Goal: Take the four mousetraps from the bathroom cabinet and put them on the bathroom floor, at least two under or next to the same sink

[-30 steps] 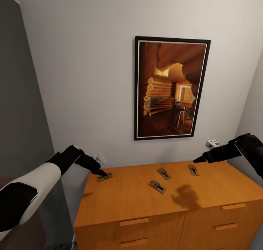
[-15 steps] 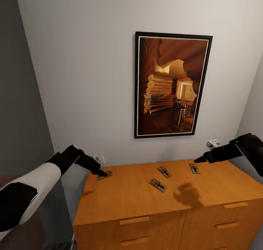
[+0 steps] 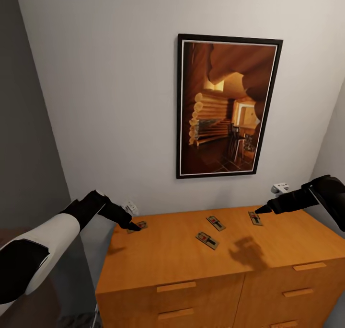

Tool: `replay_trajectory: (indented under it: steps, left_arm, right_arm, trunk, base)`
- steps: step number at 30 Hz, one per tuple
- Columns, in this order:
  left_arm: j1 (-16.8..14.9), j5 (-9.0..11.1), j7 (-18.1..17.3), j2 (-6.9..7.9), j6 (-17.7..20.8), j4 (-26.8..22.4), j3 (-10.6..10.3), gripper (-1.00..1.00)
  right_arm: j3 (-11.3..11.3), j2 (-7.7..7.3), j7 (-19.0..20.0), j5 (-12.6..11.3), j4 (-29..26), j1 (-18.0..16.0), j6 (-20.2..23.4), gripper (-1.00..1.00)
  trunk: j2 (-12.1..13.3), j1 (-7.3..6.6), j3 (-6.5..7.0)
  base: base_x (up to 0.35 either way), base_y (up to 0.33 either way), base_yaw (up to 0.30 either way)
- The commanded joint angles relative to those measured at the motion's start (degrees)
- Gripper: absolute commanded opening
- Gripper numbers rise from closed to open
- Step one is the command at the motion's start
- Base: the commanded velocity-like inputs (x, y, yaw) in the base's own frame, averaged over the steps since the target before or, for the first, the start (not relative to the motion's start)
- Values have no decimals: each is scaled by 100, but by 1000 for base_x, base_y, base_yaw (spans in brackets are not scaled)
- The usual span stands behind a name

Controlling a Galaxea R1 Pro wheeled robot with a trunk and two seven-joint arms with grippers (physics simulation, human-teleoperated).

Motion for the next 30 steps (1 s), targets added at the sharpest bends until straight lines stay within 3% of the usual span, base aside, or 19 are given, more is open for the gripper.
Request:
replay_trajectory:
  steps: [1,30]
  left_arm:
    - [-2,-37,-33,0,55,-15,20,100]
    - [-3,-48,-23,-17,52,-14,-4,100]
  right_arm:
    - [9,-4,47,46,-4,-8,20,100]
    - [9,-5,47,46,-4,-8,20,100]
  trunk:
    - [-8,1,-14]
    - [-8,1,-29]
  base:
    - [0,0,0]
    - [0,0,0]
